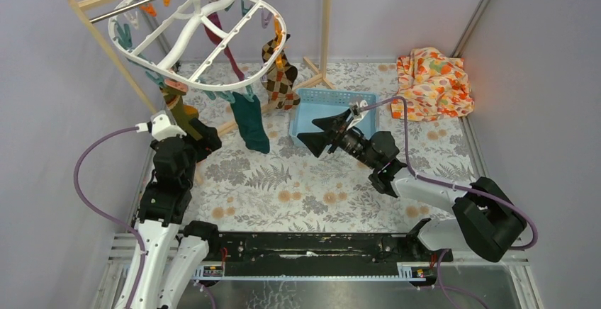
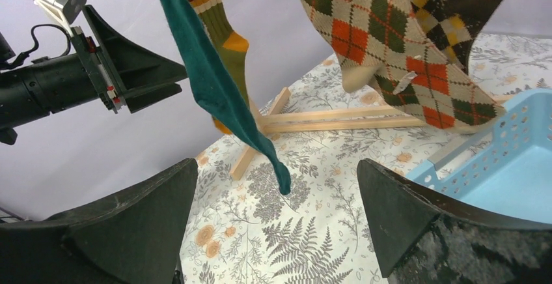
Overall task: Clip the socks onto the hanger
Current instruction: Reset both arms
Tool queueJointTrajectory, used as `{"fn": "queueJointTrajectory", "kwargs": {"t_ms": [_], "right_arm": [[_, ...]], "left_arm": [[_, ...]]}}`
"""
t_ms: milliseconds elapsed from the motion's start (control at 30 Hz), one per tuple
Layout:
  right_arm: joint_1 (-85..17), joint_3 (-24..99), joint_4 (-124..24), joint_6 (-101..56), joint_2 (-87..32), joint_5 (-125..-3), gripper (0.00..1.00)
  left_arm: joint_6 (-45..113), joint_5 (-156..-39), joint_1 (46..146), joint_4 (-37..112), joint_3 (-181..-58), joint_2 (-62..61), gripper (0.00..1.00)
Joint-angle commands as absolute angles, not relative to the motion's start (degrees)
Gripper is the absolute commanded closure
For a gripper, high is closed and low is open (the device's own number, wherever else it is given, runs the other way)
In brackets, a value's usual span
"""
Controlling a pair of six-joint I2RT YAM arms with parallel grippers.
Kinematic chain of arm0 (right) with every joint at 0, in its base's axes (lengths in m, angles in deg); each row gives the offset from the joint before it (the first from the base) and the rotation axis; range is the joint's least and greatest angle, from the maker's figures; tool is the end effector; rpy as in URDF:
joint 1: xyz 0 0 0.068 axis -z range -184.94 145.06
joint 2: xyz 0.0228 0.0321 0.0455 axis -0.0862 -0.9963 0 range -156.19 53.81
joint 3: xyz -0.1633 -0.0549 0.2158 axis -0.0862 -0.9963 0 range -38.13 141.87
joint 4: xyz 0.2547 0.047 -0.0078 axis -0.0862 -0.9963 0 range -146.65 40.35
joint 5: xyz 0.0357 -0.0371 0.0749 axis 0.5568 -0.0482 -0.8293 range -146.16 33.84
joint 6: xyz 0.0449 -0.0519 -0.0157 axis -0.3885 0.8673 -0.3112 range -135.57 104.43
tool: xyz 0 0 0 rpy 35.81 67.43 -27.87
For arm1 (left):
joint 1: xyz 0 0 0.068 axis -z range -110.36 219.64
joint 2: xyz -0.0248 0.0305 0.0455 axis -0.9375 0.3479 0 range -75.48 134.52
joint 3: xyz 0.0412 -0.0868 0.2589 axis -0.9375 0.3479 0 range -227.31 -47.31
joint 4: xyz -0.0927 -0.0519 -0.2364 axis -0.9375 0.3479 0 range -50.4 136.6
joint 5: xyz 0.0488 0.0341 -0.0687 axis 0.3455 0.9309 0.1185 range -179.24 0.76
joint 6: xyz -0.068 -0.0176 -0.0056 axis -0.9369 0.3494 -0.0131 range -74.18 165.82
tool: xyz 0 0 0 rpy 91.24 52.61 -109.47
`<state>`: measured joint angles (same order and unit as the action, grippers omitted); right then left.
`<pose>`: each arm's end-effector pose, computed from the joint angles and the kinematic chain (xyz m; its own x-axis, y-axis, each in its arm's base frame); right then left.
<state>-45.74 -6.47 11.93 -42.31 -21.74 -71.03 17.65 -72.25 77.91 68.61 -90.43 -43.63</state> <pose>0.2122 0.2027 0.2869 -0.1619 0.4347 -0.8859 -0.8328 0.4214 0.3590 0.1429 -0.0038 0.3215 -0.2008 -0.4268 -0.8817 -0.2638 0.8904 -0.3709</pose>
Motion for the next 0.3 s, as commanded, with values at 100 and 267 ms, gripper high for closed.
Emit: {"fn": "queueJointTrajectory", "kwargs": {"t_ms": [100,267], "right_arm": [[-44.81,-8.69,9.18,-40.37,-16.08,-69.62,0.0],[-44.76,-9.53,6.86,-39.44,-13.92,-68.68,0.0]], "left_arm": [[15.39,-71.36,77.99,68.96,-88.71,-46.02,0.01],[16.82,-71.36,77.98,68.86,-88.7,-46.39,0.01]]}}
